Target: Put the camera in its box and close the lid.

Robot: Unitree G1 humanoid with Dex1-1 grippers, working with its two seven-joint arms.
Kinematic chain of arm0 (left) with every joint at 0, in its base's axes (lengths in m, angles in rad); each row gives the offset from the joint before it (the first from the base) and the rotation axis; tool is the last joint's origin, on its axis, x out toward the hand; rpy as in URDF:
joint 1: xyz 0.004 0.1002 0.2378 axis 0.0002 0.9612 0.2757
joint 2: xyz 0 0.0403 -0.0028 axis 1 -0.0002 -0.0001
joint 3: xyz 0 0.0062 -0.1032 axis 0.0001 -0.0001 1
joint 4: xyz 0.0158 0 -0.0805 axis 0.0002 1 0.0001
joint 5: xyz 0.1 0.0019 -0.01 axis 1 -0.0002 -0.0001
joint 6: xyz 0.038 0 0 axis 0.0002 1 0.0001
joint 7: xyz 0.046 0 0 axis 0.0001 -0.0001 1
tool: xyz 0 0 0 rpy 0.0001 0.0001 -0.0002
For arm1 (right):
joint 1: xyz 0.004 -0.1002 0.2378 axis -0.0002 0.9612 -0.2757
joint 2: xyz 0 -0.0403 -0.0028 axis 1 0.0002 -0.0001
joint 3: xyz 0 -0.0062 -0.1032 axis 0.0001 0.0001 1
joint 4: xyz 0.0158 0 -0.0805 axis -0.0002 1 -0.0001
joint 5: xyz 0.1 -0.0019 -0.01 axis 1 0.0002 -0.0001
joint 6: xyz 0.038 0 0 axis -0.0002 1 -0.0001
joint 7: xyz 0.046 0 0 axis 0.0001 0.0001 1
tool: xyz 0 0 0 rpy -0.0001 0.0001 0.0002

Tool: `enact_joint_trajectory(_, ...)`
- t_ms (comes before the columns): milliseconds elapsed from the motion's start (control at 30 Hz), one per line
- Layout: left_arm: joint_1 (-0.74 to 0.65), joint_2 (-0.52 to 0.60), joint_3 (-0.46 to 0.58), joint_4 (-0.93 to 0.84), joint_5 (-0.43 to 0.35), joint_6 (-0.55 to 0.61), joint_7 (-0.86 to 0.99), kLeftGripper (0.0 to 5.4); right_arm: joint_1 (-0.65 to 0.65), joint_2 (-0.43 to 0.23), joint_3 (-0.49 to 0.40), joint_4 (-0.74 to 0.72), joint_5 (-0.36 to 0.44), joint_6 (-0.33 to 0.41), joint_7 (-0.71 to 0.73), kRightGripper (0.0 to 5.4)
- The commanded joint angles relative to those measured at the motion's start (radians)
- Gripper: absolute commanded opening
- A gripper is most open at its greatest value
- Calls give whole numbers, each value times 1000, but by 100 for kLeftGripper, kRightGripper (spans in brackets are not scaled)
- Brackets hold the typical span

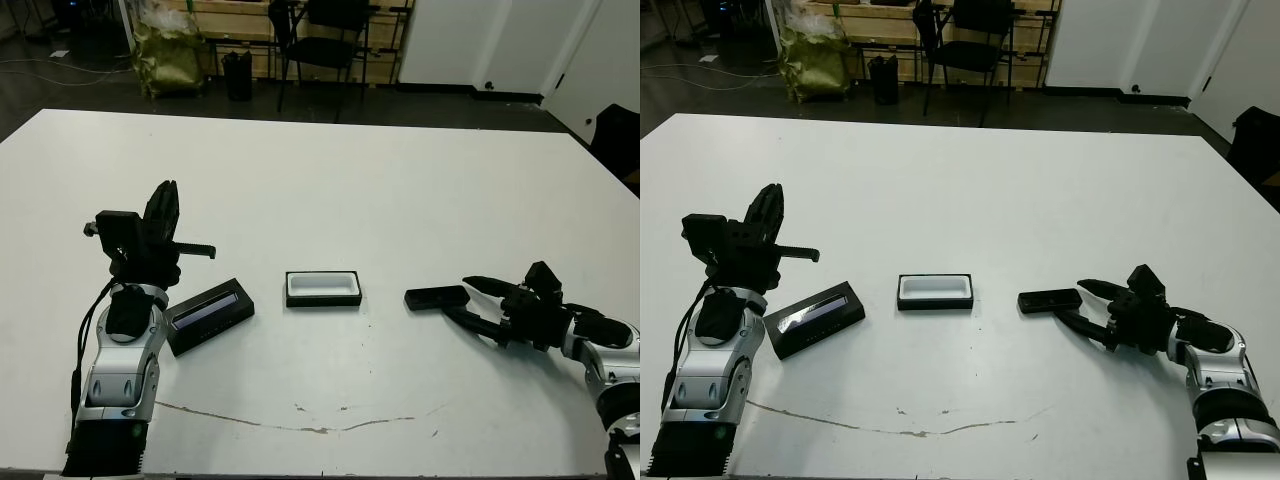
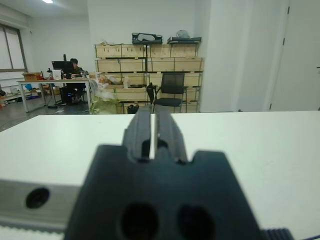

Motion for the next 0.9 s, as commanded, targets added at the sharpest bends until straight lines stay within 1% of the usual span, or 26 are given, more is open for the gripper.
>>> enact_joint_trajectory(33,1,2,2,5,4,16,2,0,44,20,42,32,-61,35,20,340)
enact_joint_trajectory(100,1,-1,3,7,-1,14,0,0,44,12,53,20,-79,-7,6,340)
enact_joint_trajectory(200,1,3,2,12,-3,5,-7,0,36,8,58,13,-74,-2,33,340)
enact_joint_trajectory(267,1,5,2,16,2,1,-6,0,31,-2,80,-7,-92,1,37,340)
enact_joint_trajectory(300,1,5,2,16,2,1,-5,0,29,-6,88,-14,-97,-8,40,340)
enact_joint_trajectory(333,1,3,1,14,2,5,-3,0,29,-8,93,-16,-100,-31,44,340)
enact_joint_trajectory(433,1,0,1,9,3,13,2,0,12,5,83,14,-68,-24,108,340)
enact_joint_trajectory(500,1,1,2,10,-1,11,-2,0,-1,16,69,52,-53,-4,134,340)
enact_joint_trajectory(567,1,-1,2,7,1,17,4,0,-10,23,53,91,-48,-29,137,340)
enact_joint_trajectory(600,2,-2,2,5,3,19,7,0,-15,21,53,105,-59,-41,122,340)
enact_joint_trajectory(667,2,0,0,6,2,15,2,0,-32,16,52,135,-70,-40,119,380)
enact_joint_trajectory(767,1,2,-1,12,10,6,5,0,-63,9,46,167,-65,-7,156,441)
enact_joint_trajectory(900,2,-2,-1,4,8,21,9,0,-86,6,28,165,-51,30,191,529)
